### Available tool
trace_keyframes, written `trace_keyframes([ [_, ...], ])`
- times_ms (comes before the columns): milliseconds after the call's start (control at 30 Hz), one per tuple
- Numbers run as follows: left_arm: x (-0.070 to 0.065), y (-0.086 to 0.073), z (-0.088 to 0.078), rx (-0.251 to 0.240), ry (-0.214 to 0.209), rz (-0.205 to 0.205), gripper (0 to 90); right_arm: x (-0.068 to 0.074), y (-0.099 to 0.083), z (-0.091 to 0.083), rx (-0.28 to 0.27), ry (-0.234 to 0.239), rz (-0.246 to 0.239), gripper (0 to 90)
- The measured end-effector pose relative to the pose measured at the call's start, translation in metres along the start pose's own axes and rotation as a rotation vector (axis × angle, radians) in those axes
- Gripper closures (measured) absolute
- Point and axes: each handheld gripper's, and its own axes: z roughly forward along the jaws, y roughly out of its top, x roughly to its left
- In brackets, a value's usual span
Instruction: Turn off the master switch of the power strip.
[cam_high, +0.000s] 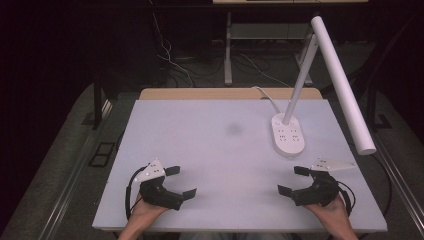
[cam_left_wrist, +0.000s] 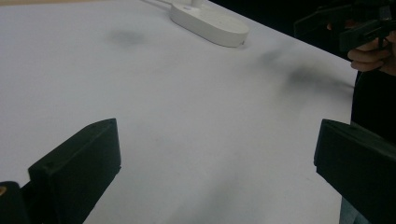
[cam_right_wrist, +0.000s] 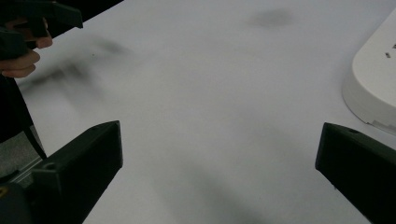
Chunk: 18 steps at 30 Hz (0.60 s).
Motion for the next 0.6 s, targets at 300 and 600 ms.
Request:
trace_keyframes([
  [300,0.0003,-0.0005,-0.0009,-0.009,0.000,-0.012,0.0,0.0006,-0.0001,0.0006,0.012,0.003,0.000,0.0],
  [600,0.0004,-0.0010,-0.0020,-0.010,0.006,-0.015,0.0,0.0020,0.0007,0.0015,0.032,0.002,-0.003,0.0],
])
